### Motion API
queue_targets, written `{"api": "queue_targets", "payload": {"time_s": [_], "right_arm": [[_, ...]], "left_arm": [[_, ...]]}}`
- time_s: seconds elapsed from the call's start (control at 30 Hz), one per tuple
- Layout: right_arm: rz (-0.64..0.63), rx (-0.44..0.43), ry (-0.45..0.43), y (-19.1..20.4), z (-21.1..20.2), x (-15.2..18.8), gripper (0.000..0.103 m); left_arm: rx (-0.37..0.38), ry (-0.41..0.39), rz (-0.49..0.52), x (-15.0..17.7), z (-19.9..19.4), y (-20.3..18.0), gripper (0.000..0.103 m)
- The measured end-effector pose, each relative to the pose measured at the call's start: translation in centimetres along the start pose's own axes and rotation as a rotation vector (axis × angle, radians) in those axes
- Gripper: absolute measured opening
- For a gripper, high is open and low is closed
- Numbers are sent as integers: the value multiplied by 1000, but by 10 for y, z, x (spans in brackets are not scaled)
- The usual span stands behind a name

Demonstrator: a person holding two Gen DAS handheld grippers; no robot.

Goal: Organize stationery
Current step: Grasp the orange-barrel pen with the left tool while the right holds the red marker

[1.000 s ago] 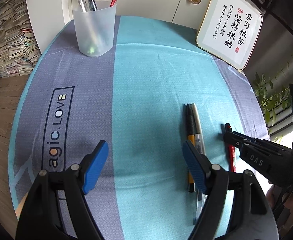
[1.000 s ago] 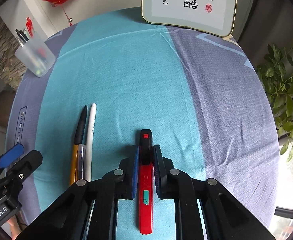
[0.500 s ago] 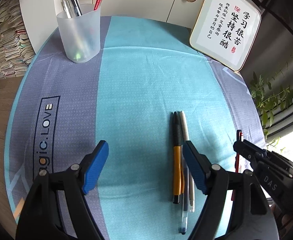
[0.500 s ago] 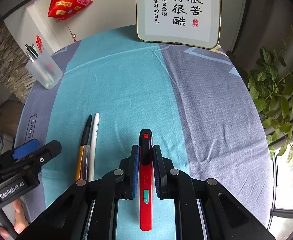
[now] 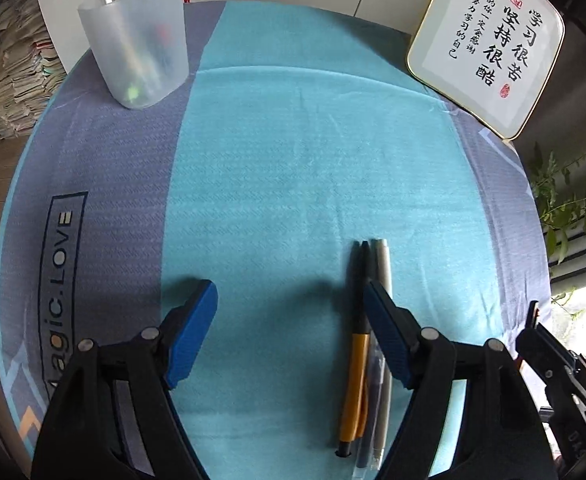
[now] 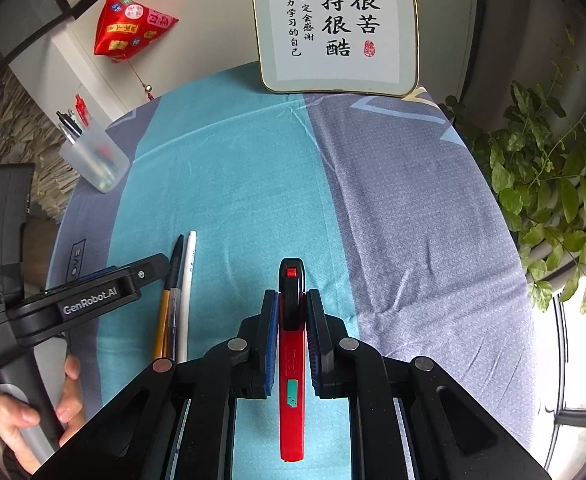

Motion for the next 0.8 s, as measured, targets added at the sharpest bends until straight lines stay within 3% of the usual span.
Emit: {"api": "queue_targets", "payload": {"time_s": [0.33, 0.43, 0.57, 0.6, 0.8], "right_arm": [[13, -26, 6, -1, 1, 3, 14], [22, -30, 9, -4, 2, 3, 14], [31, -37, 9, -7, 0, 4, 14], [32, -36, 5, -8, -1, 4, 14], [40, -36, 3, -10, 2, 4, 14]], "left_arm": [[-53, 17, 77, -3, 12, -22, 74], [-28, 29, 69, -3, 14, -25, 74], [-115, 21, 139, -2, 19, -28, 75], [-108, 18, 157, -1, 19, -27, 76], [-120, 11, 53, -7, 2, 13, 73]]}}
Point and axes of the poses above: each gripper's, at about its wrist camera, not at the fingertips, and z roughly the way its jaws point, y to its left, x to its underside, the point moved 2 cm from there along z, roughly the way its jaws point, and after that the axes turned 13 degrees about x, right-handed, at the moved point
